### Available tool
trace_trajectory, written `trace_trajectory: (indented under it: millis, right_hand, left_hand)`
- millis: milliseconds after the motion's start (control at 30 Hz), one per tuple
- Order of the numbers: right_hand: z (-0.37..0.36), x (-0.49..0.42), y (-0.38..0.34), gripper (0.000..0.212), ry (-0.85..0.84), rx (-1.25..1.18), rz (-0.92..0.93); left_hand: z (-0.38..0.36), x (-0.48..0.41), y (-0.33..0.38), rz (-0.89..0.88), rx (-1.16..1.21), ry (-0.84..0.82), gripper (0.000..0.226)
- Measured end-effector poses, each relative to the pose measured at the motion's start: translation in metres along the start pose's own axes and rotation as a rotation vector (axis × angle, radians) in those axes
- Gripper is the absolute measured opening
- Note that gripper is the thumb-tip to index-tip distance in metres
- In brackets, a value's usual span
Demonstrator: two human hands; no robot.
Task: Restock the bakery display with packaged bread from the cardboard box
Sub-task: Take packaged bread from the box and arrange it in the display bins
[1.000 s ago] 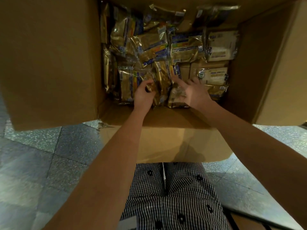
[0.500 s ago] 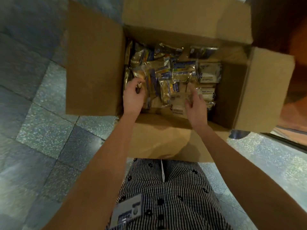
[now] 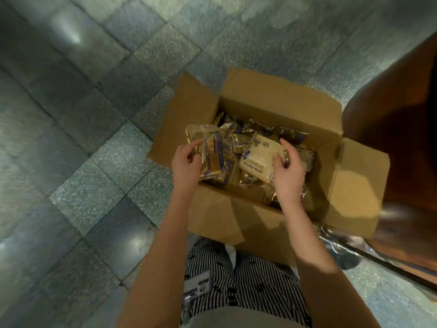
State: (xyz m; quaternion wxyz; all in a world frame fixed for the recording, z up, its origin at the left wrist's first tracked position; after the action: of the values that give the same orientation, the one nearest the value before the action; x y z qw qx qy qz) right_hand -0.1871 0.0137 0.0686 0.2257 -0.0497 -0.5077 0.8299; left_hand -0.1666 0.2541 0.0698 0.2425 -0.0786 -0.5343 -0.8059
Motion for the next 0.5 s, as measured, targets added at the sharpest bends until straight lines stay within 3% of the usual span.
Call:
trace_trajectory:
  millis: [200, 500]
  right_hand:
    - [0.001, 0.028, -0.038, 0.054, -0.296, -0.092, 0.147]
    - [-0.031, 0.117, -0.083, 0.046, -0.723, -0.090, 0.428]
  left_hand:
    - [0.046, 0.074, 0.001, -0.028, 0.142, 0.305, 0.041]
    - [0.111, 0.223, -0.061, 0.075, 0.333, 0.752, 0.042]
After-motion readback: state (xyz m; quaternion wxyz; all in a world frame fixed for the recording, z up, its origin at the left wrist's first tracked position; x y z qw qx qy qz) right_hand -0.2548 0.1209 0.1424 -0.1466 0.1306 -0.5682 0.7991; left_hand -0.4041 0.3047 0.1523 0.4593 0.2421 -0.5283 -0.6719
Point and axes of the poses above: each hand's wrist, its own x-axis away from the middle knuckle, its own z-axis out of the back of the hand, y = z × x, the point moved 3 cm from there along -x, towards the middle knuckle, and after that the axes turned 5 degrees about z, right-handed, at the moved point
